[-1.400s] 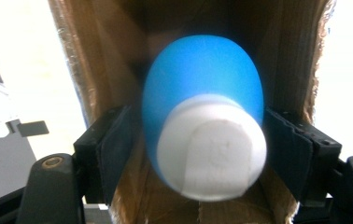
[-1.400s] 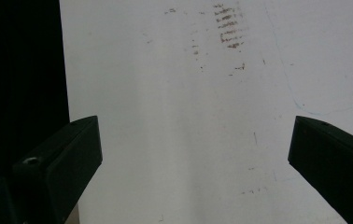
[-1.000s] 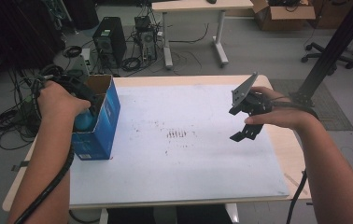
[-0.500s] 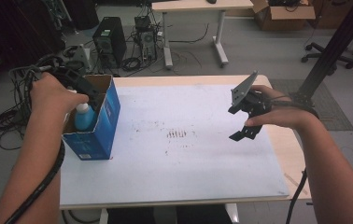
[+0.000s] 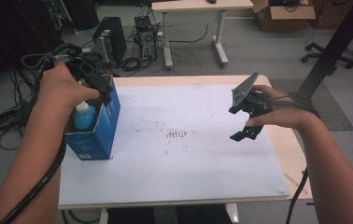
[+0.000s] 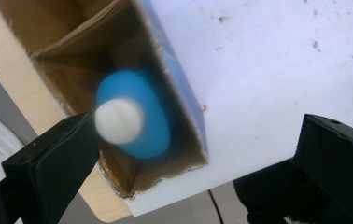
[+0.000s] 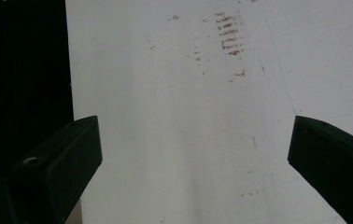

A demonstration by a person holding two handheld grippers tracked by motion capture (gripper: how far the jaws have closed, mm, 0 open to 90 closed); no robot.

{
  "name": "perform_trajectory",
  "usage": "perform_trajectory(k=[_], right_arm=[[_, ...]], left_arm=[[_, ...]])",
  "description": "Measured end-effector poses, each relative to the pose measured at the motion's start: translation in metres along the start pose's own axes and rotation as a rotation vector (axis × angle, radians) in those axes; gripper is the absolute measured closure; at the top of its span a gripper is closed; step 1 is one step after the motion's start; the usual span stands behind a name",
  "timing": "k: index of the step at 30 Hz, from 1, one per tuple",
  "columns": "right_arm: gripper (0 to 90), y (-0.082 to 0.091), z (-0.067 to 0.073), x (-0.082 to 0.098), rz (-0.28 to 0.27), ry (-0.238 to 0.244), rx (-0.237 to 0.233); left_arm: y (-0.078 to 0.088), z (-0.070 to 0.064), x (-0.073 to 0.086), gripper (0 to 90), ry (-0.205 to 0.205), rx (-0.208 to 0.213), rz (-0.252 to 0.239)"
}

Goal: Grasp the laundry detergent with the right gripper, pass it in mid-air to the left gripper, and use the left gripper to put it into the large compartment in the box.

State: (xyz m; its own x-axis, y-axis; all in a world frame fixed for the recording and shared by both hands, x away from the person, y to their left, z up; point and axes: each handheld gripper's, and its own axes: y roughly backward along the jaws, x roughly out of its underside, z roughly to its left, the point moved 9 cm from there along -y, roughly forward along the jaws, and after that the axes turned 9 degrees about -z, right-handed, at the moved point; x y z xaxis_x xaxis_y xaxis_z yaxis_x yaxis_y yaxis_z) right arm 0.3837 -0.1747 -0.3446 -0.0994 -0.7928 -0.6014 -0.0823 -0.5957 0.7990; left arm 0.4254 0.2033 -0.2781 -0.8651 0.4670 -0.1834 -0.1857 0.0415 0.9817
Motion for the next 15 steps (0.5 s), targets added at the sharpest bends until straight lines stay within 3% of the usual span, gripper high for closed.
perform_trajectory(k=[4,5,6,7,9,12,15], right_arm=[[2.6,0.003,-0.002,0.002,0.004,-0.004,0.005],[2.6,0.004,-0.002,0.003,0.005,-0.008,0.004],[2.6,0.004,-0.002,0.003,0.009,-0.008,0.005],[2.6,0.004,-0.002,0.003,0.009,-0.008,0.005],[2.7,0.005,-0.002,0.002,0.011,-0.004,0.001],[2.7,0.005,-0.002,0.002,0.01,-0.004,0.001],[2.3,0.005,-0.002,0.001,0.011,-0.001,-0.004]], left_arm=[[0.007,-0.016,-0.013,0.2,-0.082,0.005,-0.033],[0.01,-0.026,-0.018,0.2,-0.149,0.016,-0.038],[0.011,-0.033,-0.02,0.2,-0.19,0.036,-0.046],[0.011,-0.033,-0.02,0.2,-0.19,0.036,-0.046],[0.013,-0.048,-0.024,0.2,-0.287,0.085,-0.05],[0.013,-0.06,-0.029,0.2,-0.376,0.101,-0.073],[0.011,-0.068,-0.032,0.2,-0.43,0.145,-0.09]])
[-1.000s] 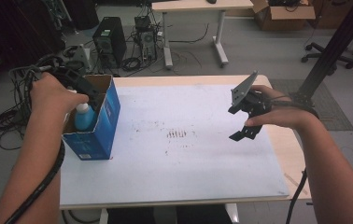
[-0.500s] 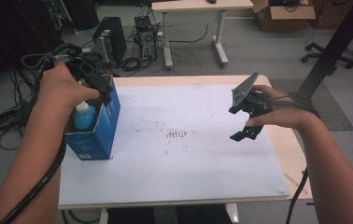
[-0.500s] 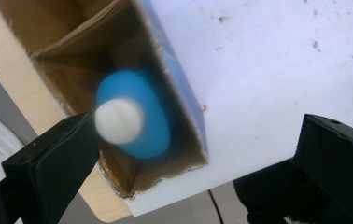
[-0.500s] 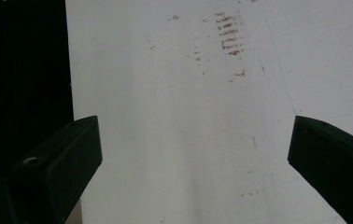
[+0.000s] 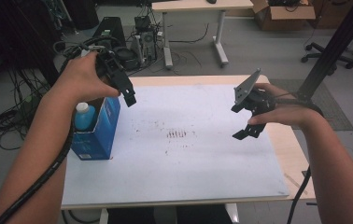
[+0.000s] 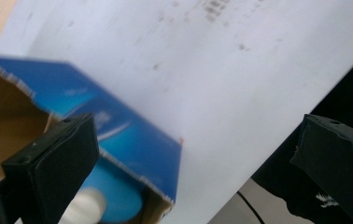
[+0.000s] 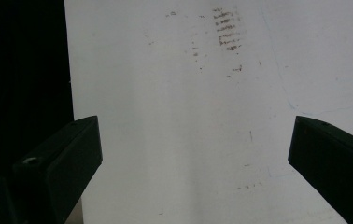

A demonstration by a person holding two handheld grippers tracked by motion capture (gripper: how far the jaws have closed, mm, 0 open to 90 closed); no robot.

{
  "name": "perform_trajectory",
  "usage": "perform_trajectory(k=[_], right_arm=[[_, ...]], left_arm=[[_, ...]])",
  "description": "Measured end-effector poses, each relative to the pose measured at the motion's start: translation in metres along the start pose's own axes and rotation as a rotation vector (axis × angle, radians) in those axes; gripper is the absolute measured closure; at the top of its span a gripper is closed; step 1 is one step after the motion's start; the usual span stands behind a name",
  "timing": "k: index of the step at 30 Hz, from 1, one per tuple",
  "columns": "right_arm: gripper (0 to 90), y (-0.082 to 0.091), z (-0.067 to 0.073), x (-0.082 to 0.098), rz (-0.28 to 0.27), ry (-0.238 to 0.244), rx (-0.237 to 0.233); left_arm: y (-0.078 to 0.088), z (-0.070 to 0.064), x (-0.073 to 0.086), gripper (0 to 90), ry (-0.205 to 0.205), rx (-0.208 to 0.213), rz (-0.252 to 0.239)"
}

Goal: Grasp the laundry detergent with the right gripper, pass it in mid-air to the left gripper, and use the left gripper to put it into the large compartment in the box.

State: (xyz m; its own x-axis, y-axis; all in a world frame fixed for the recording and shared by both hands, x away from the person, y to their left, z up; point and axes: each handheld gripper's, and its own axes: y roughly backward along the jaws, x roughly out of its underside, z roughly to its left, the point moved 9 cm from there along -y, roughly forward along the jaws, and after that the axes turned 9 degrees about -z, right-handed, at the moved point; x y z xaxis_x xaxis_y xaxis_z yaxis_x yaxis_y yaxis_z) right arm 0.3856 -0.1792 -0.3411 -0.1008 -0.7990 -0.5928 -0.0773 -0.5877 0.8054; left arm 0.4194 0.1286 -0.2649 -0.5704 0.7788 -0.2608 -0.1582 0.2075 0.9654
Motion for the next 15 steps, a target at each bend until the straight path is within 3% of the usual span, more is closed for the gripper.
perform_trajectory(k=[4,5,10,13,15], right_arm=[[2.6,-0.002,0.003,0.001,0.012,0.017,-0.026],[2.6,-0.002,0.002,0.002,0.018,0.016,-0.026],[2.6,-0.004,0.002,0.006,0.039,0.018,-0.031],[2.7,-0.004,0.004,0.006,0.063,0.022,-0.038],[2.7,-0.004,0.005,0.006,0.076,0.019,-0.04]], left_arm=[[-0.008,-0.003,0.0,0.2,-0.048,0.036,0.02],[-0.011,-0.003,0.001,0.2,-0.069,0.029,0.029],[-0.024,-0.016,0.004,0.2,-0.173,0.097,0.057],[-0.034,-0.028,0.007,0.2,-0.265,0.129,0.089],[-0.036,-0.031,0.007,0.2,-0.286,0.128,0.094]])
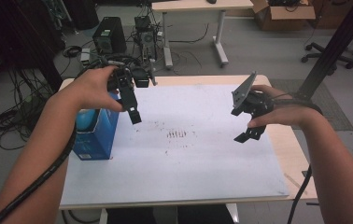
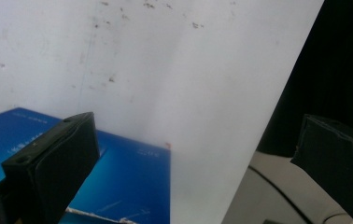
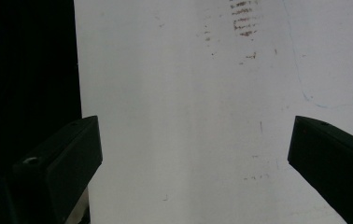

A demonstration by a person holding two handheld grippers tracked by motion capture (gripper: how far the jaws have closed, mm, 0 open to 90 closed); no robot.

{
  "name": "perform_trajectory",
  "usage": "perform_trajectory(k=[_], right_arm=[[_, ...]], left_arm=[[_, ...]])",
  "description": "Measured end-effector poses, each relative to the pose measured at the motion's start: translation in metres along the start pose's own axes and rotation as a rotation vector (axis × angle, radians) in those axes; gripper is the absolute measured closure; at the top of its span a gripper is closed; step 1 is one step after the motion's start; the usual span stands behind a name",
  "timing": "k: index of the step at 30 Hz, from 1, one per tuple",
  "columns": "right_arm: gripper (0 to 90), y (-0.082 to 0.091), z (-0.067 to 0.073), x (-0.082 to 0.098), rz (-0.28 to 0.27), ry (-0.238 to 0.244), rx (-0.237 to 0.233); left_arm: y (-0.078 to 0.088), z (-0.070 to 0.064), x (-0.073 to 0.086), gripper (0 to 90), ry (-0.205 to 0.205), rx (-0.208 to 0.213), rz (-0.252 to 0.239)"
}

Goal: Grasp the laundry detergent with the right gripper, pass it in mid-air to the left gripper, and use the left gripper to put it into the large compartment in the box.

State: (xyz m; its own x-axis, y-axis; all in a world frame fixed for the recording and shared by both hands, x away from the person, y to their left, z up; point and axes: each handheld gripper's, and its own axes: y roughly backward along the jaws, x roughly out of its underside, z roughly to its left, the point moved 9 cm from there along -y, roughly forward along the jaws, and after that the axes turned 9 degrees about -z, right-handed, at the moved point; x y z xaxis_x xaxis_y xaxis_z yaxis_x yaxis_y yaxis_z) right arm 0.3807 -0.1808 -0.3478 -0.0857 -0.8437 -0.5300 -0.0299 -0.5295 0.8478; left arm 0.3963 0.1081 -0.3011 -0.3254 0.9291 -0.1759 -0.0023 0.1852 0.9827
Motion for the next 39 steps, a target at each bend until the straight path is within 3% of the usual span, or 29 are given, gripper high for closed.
perform_trajectory(k=[1,5,6,15,20,39], right_arm=[[2.7,0.0,0.0,0.0,0.008,0.0,-0.002],[2.8,0.0,0.002,0.0,0.034,0.005,-0.008],[2.8,0.001,0.002,0.0,0.051,0.006,-0.01],[2.9,0.0,-0.001,0.0,0.086,0.013,-0.01],[3.0,-0.002,-0.005,0.001,0.105,0.013,-0.013],[3.0,0.002,-0.005,0.003,0.136,0.007,-0.009]], left_arm=[[-0.004,-0.006,-0.003,0.2,-0.058,0.006,0.011],[-0.007,-0.009,-0.008,0.2,-0.091,0.001,0.023],[-0.008,-0.009,-0.009,0.2,-0.101,-0.02,0.031],[-0.024,-0.021,-0.02,0.2,-0.172,0.049,0.04],[-0.029,-0.022,-0.019,0.2,-0.175,0.065,0.041],[-0.03,-0.021,-0.018,0.2,-0.176,0.065,0.038]])
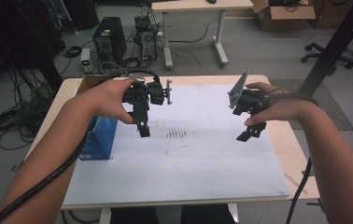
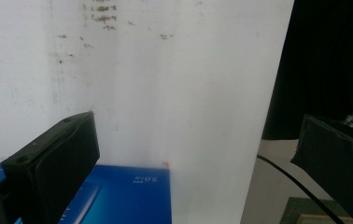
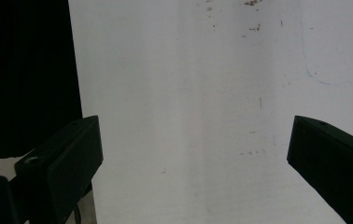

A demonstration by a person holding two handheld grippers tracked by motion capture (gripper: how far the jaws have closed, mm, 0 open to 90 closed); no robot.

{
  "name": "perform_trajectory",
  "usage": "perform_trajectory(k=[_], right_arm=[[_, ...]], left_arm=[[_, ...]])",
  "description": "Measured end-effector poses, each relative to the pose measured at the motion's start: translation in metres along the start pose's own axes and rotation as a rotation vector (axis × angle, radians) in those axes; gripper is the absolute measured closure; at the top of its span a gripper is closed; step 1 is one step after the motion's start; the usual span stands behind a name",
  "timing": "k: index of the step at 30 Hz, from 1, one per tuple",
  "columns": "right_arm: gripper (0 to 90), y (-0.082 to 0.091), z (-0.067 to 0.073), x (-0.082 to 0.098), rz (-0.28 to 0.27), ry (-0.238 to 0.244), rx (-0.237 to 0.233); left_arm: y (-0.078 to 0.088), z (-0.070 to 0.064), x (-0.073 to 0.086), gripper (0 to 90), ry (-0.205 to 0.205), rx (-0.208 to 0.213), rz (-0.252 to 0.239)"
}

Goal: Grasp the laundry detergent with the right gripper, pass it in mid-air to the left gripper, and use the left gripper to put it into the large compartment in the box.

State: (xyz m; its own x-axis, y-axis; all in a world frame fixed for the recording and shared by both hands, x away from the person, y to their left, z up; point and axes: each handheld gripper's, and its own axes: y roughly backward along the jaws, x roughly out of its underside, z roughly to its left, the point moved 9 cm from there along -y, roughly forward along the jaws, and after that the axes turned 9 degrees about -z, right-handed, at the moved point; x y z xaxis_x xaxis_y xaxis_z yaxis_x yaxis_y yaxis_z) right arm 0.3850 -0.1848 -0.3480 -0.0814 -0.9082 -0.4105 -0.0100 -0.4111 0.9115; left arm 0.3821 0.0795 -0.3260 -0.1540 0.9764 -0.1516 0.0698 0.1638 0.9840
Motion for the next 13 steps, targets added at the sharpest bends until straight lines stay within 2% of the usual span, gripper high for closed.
perform_trajectory(k=[13], right_arm=[[3.2,-0.001,-0.0015,0.0016,0.002,-0.01,0.001]], left_arm=[[0.0014,0.0026,-0.0001,0.2,0.003,-0.002,-0.016]])
